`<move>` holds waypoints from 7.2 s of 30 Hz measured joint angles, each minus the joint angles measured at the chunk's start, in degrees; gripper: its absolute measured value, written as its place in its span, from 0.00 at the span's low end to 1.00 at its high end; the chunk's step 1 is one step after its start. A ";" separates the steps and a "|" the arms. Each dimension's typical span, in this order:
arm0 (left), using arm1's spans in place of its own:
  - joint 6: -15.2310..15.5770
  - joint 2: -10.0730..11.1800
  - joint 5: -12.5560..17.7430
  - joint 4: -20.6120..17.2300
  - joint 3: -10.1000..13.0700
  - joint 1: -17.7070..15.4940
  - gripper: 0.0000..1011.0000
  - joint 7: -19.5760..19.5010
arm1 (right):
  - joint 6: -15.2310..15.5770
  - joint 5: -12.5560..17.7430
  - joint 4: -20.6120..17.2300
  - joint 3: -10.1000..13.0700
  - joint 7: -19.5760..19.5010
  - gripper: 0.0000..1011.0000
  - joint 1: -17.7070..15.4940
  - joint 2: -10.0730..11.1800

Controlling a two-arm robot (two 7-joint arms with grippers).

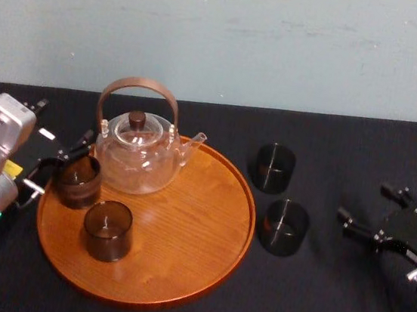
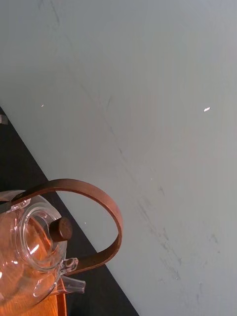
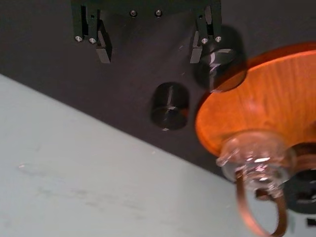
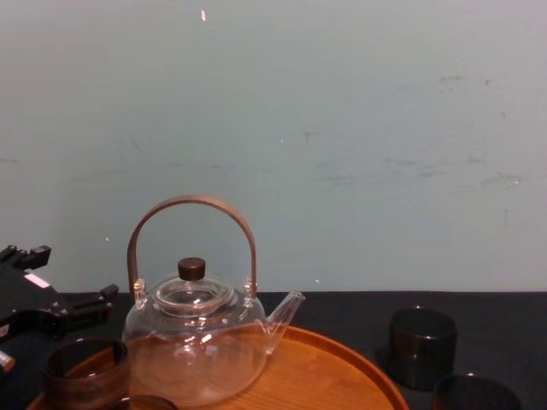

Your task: Pick up the glass from the table and place it on the tray.

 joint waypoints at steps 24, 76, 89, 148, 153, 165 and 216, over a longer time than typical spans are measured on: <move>0.00 0.00 0.00 0.00 0.00 0.00 0.99 0.00 | 2.00 -3.43 -0.27 -2.57 13.05 0.99 -0.10 1.94; 0.00 0.00 0.00 0.00 0.00 0.00 0.99 0.00 | 10.95 -4.90 8.99 -7.96 14.37 0.99 12.67 -8.19; 0.00 0.00 0.00 0.00 0.00 0.00 0.99 0.00 | 11.04 -5.64 10.96 -9.21 14.83 0.99 14.72 -9.33; 0.00 0.00 0.00 0.00 0.00 0.00 0.99 0.00 | 8.12 -1.62 3.92 -5.88 16.57 0.89 12.96 -5.67; 0.00 0.00 0.00 0.00 0.00 0.00 0.99 0.00 | 6.92 -0.91 3.18 -6.51 17.85 0.89 13.98 -5.63; 0.00 0.00 0.00 0.00 0.00 0.00 0.99 0.00 | 4.86 -0.49 3.29 -11.33 21.06 0.89 17.44 -7.37; 0.00 0.00 0.00 0.00 0.00 0.00 0.99 0.00 | 2.90 -4.56 12.74 -23.87 24.03 0.89 22.00 -14.48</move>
